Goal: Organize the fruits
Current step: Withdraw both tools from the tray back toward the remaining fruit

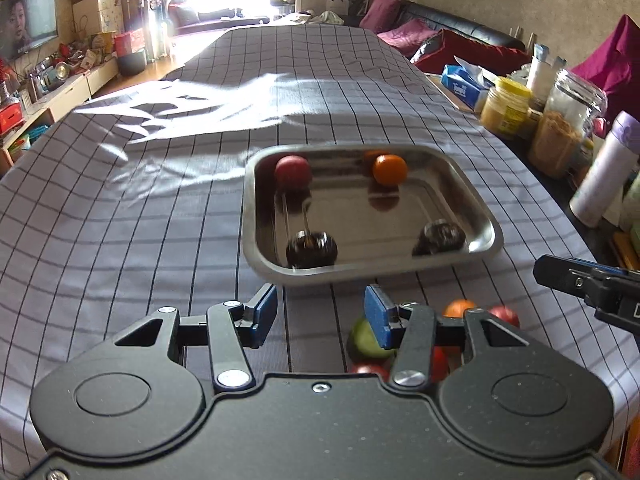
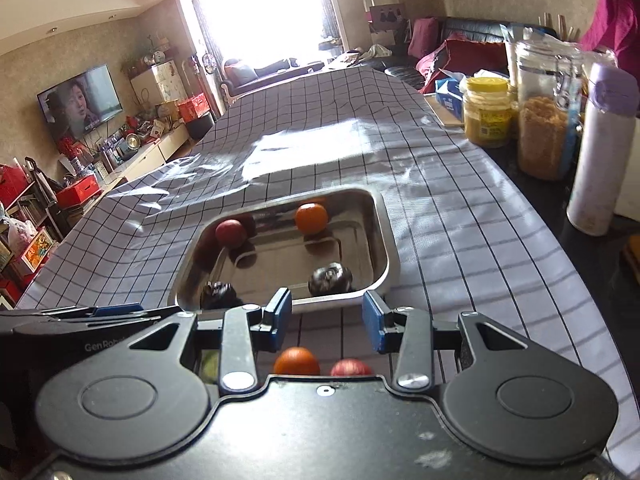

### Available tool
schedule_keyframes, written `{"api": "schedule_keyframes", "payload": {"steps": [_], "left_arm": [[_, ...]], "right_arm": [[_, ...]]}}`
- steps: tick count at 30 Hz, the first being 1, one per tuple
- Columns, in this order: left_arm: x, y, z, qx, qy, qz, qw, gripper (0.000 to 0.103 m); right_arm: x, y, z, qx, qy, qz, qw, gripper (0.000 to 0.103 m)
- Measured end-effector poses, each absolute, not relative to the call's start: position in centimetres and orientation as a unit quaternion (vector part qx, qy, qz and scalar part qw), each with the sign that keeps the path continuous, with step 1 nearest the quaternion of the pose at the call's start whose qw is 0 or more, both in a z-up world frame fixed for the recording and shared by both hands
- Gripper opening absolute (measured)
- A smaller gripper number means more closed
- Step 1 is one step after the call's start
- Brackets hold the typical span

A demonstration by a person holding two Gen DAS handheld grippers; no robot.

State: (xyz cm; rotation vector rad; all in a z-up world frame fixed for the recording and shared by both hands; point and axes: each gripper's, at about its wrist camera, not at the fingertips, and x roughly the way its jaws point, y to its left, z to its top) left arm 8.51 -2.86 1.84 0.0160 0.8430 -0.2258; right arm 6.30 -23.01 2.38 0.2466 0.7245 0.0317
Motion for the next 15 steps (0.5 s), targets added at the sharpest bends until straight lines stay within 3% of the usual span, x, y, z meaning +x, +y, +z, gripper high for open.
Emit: {"api": "schedule_keyframes", "payload": {"steps": [15], "left_arm": [[4.2, -3.0, -0.9, 0.017, 0.428, -0.138, 0.893, 0.055]], "right_arm": [[1.2, -21.3, -2.5, 0.116, 0.393, 0.014, 0.912, 0.043]]}}
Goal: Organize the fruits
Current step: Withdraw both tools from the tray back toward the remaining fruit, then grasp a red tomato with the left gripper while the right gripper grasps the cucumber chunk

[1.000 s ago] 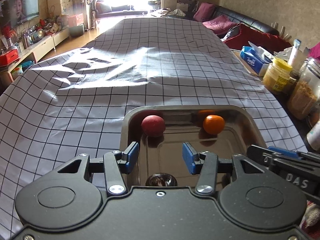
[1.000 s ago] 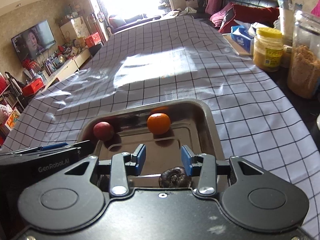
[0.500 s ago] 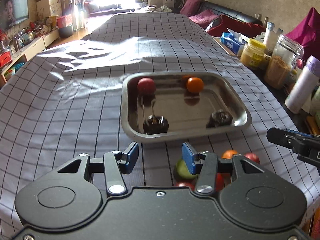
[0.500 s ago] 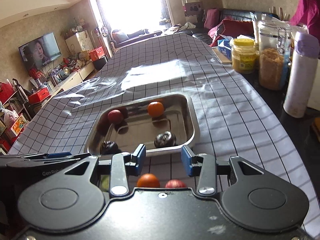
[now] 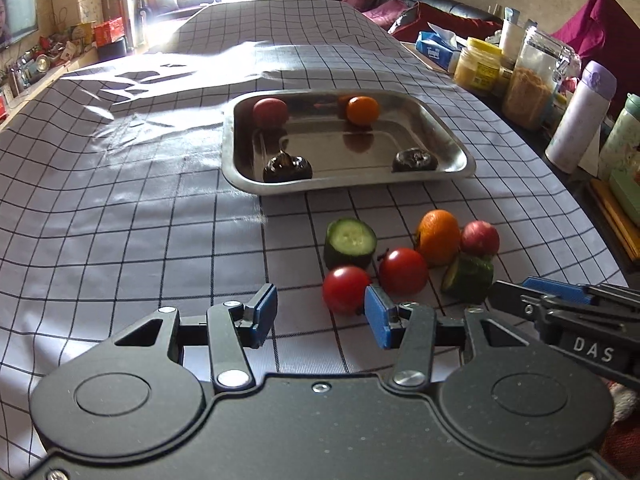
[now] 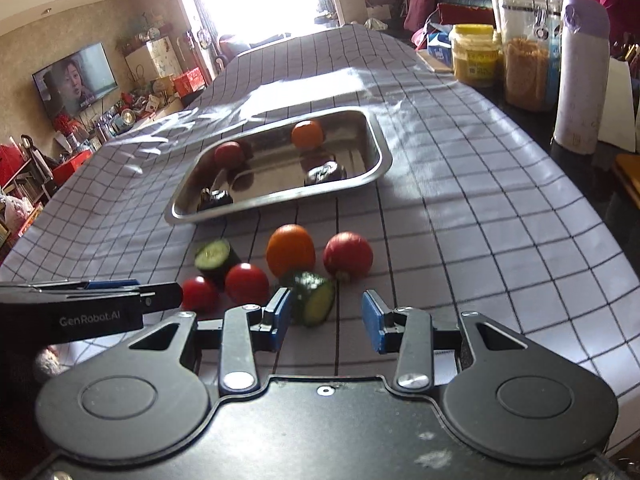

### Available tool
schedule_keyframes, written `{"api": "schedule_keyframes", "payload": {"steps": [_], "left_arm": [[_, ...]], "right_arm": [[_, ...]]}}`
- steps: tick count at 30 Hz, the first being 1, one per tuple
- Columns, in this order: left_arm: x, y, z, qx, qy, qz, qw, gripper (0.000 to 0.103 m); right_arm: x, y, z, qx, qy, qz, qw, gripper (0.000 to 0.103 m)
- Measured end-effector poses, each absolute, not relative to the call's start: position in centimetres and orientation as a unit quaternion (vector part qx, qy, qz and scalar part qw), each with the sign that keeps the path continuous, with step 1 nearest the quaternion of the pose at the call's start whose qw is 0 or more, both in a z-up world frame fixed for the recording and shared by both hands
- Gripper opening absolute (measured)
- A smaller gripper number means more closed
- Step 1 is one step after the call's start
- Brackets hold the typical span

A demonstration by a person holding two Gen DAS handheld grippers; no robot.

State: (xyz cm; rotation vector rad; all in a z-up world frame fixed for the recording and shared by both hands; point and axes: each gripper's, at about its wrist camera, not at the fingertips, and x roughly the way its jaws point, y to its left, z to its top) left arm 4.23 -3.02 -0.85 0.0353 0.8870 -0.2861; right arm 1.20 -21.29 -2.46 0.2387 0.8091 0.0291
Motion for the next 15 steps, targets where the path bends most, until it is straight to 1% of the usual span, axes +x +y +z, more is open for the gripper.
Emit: {"api": "schedule_keyframes", "payload": {"steps": [15], "left_arm": [[6.0, -4.7, -2.8, 0.014, 0.464, -0.139, 0.875, 0.055]], "right_arm": [[2.2, -20.9, -3.4, 0.105, 0.413, 0.016, 0.905, 0.043]]}}
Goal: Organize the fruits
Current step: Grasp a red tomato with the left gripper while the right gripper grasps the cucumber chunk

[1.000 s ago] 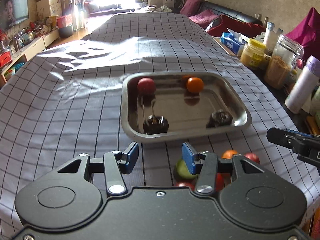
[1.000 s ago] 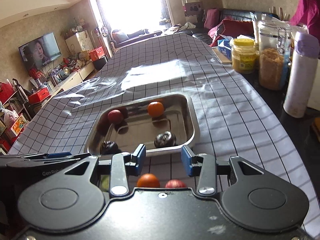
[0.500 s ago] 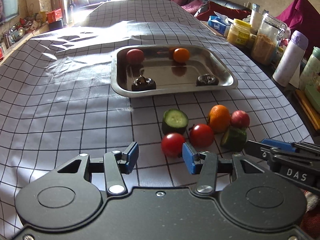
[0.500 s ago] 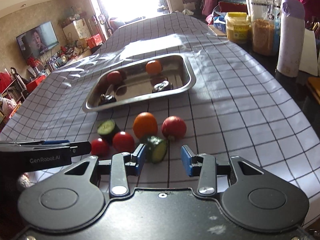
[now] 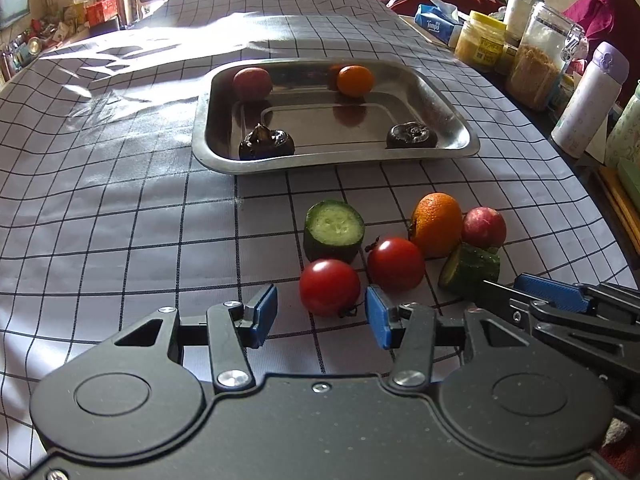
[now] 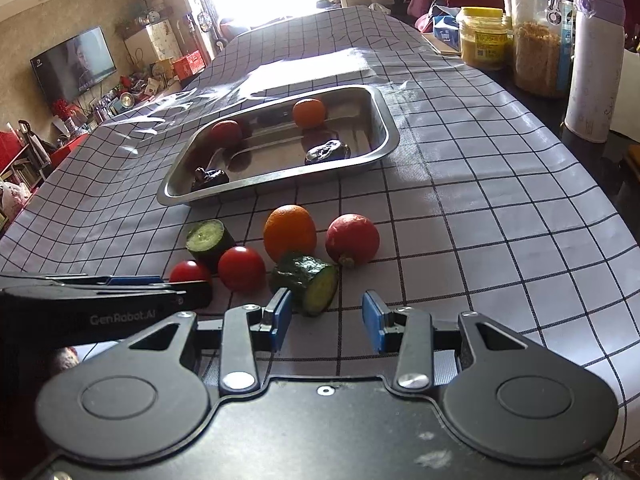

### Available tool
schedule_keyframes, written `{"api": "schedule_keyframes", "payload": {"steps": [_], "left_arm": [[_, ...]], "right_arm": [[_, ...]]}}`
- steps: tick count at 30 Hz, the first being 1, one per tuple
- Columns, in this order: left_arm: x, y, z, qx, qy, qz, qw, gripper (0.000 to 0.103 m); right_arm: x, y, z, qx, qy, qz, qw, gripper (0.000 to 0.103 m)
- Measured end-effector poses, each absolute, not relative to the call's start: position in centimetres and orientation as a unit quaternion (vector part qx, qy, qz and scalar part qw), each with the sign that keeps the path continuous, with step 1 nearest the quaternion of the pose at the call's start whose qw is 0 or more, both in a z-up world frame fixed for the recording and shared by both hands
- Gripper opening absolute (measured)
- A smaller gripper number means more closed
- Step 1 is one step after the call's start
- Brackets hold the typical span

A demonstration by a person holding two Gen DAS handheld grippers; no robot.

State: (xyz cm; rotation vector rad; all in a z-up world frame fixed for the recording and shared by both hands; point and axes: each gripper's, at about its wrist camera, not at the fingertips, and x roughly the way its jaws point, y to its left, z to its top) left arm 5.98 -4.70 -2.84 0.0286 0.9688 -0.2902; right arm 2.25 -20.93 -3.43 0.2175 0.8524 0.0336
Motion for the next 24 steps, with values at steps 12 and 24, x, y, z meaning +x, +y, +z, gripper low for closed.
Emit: {"api": "schedule_keyframes", "payload": {"steps": [12, 24], "left_arm": [[7.0, -4.4, -2.8, -0.009, 0.477, -0.135, 0.868, 0.042], [6.7, -1.9, -1.8, -0.033, 0.464, -0.121, 0.877, 0.048]], "right_arm": [[2.9, -19.9, -3.3, 0.082, 0.415, 0.024, 0.906, 0.043], [3.9, -19.3, -4.5, 0.073, 0.429, 0.024, 0.900, 0.043]]}}
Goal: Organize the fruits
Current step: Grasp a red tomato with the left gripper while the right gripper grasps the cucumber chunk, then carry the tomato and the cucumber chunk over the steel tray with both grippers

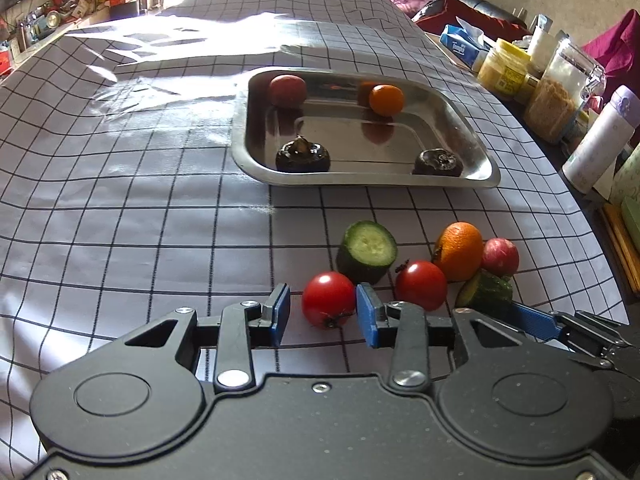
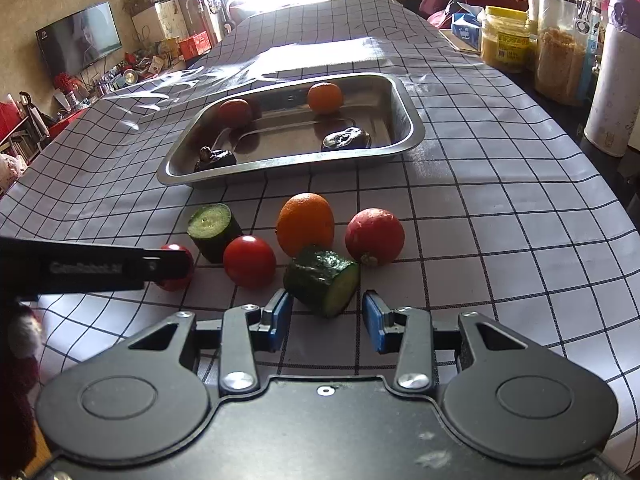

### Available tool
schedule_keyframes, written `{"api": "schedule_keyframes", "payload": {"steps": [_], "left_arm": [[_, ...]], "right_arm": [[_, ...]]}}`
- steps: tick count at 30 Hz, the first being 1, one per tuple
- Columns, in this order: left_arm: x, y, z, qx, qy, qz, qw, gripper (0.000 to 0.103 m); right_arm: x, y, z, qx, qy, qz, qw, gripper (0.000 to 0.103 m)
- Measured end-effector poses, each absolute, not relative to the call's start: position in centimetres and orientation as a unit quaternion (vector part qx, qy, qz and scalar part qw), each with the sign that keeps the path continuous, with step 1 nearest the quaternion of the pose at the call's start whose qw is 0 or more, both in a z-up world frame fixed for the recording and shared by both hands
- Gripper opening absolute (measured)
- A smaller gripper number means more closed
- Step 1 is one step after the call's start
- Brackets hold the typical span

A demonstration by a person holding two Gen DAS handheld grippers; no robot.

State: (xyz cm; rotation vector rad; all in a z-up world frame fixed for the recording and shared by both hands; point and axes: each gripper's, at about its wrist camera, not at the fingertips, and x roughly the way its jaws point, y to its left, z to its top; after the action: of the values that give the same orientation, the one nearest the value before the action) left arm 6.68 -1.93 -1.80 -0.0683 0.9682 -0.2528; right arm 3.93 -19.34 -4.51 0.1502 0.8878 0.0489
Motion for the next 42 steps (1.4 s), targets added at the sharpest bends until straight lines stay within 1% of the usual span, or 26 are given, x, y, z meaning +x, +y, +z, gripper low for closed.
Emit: {"api": "schedule_keyframes", "payload": {"steps": [6, 11, 14, 16, 19, 21, 33, 40, 41, 42], "left_arm": [[6.6, -1.0, -1.4, -0.035, 0.453, -0.105, 0.885, 0.048], [6.6, -0.2, -1.3, -0.034, 0.447, -0.092, 0.889, 0.048], [6.5, 0.0, -1.2, -0.032, 0.444, -0.094, 0.891, 0.048], [6.4, 0.0, -1.3, -0.032, 0.443, -0.102, 0.890, 0.048], [6.2, -0.2, -1.4, -0.026, 0.441, -0.116, 0.890, 0.049], [6.0, -0.4, -1.5, -0.019, 0.439, -0.121, 0.890, 0.051], [6.4, -2.2, -2.5, -0.007, 0.452, -0.147, 0.880, 0.055], [6.9, -3.0, -3.3, -0.005, 0.466, -0.148, 0.872, 0.054], [6.9, -3.2, -3.3, -0.004, 0.465, -0.148, 0.873, 0.053], [6.8, -3.3, -3.2, -0.003, 0.464, -0.149, 0.873, 0.048]], "right_arm": [[4.4, -19.1, -4.7, 0.069, 0.423, 0.020, 0.903, 0.044], [4.9, -19.0, -4.8, 0.070, 0.417, 0.019, 0.906, 0.050], [5.1, -18.7, -4.8, 0.066, 0.413, 0.015, 0.908, 0.051], [5.2, -18.5, -4.9, 0.061, 0.410, 0.011, 0.910, 0.050], [5.0, -18.3, -4.9, 0.048, 0.410, 0.005, 0.911, 0.043], [4.9, -18.5, -4.8, 0.047, 0.411, 0.006, 0.910, 0.043], [4.1, -19.0, -4.5, 0.058, 0.417, 0.021, 0.907, 0.043], [4.0, -19.2, -4.2, 0.062, 0.417, 0.022, 0.907, 0.043], [4.0, -19.3, -4.2, 0.063, 0.417, 0.023, 0.906, 0.043], [4.0, -19.3, -4.2, 0.063, 0.418, 0.024, 0.906, 0.043]]}}
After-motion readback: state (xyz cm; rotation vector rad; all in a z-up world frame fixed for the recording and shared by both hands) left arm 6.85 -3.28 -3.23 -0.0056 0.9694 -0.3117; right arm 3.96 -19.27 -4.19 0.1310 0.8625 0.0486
